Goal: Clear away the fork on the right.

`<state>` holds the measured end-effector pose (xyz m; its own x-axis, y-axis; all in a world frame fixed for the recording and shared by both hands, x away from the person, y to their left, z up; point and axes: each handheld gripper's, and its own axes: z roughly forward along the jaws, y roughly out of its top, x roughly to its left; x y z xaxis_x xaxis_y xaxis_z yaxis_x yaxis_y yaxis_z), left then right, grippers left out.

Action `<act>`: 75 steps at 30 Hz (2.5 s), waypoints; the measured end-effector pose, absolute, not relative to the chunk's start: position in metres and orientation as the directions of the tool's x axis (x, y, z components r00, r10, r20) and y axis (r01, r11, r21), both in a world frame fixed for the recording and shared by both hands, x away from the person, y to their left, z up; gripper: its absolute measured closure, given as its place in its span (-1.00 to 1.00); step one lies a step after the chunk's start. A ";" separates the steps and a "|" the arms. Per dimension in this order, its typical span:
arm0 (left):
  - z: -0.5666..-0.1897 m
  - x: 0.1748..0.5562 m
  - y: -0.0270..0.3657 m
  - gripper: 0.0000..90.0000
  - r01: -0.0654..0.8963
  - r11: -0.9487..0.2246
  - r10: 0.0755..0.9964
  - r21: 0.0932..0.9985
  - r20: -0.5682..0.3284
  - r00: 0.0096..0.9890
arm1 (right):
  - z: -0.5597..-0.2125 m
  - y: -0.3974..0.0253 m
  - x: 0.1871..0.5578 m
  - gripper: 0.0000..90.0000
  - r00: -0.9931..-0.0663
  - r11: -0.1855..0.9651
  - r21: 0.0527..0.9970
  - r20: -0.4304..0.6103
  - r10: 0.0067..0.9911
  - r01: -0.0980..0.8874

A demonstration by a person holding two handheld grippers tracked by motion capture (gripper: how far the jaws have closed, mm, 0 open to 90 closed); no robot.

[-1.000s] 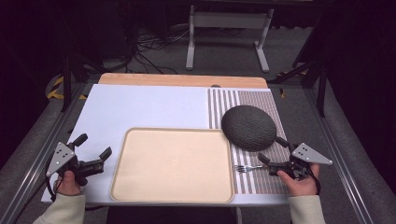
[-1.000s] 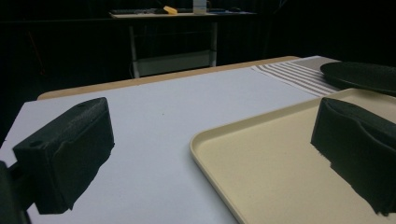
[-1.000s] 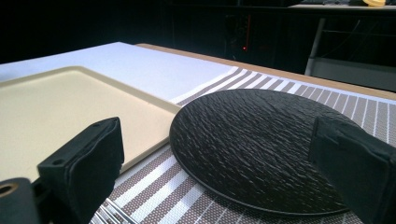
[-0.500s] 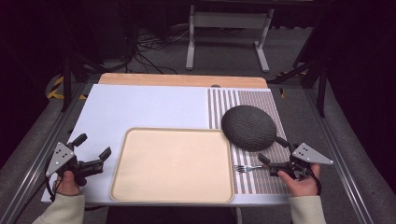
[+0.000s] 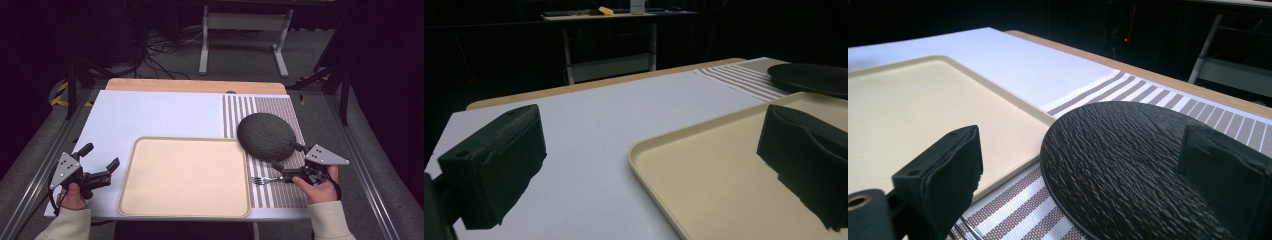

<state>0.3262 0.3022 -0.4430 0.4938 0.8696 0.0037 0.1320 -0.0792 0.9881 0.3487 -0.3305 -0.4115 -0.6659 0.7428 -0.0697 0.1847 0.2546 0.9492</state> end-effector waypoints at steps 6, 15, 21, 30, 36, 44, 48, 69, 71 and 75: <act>-0.443 0.326 0.303 -1.00 0.130 -0.078 0.871 0.988 0.004 0.491 | -0.399 -0.324 0.355 -0.90 -0.709 0.310 0.933 -0.094 0.699 0.183; -0.443 0.326 0.303 -1.00 0.130 -0.079 0.874 0.988 0.006 0.485 | -0.383 -0.320 0.362 -0.89 -0.751 0.400 0.894 -0.119 0.649 0.204; -0.443 0.327 0.302 -1.00 0.128 -0.078 0.875 0.989 0.006 0.484 | -0.373 -0.315 0.368 -0.87 -0.784 0.491 0.843 -0.147 0.604 0.220; -0.443 0.327 0.303 -1.00 0.128 -0.077 0.876 0.989 0.006 0.483 | -0.365 -0.312 0.377 -0.87 -0.816 0.601 0.757 -0.164 0.555 0.257; -0.443 0.327 0.302 -1.00 0.128 -0.078 0.875 0.989 0.006 0.484 | -0.360 -0.313 0.381 -0.84 -0.835 0.656 0.705 -0.168 0.524 0.271; -0.443 0.327 0.302 -1.00 0.132 -0.080 0.875 0.988 0.007 0.484 | -0.358 -0.314 0.386 -0.83 -0.855 0.727 0.623 -0.176 0.488 0.287; -0.443 0.327 0.302 -1.00 0.134 -0.080 0.875 0.988 0.005 0.485 | -0.359 -0.315 0.388 -0.83 -0.862 0.757 0.583 -0.180 0.474 0.294; -0.444 0.327 0.302 -1.00 0.138 -0.076 0.875 0.987 -0.001 0.485 | -0.364 -0.313 0.393 -0.70 -0.903 0.846 0.458 -0.180 0.390 0.274; -0.444 0.327 0.302 -1.00 0.138 -0.076 0.874 0.987 0.000 0.485 | -0.366 -0.312 0.393 -0.67 -0.912 0.863 0.431 -0.179 0.369 0.265; -0.444 0.327 0.302 -1.00 0.138 -0.076 0.875 0.988 0.000 0.484 | -0.372 -0.311 0.393 -0.58 -0.932 0.891 0.387 -0.171 0.321 0.236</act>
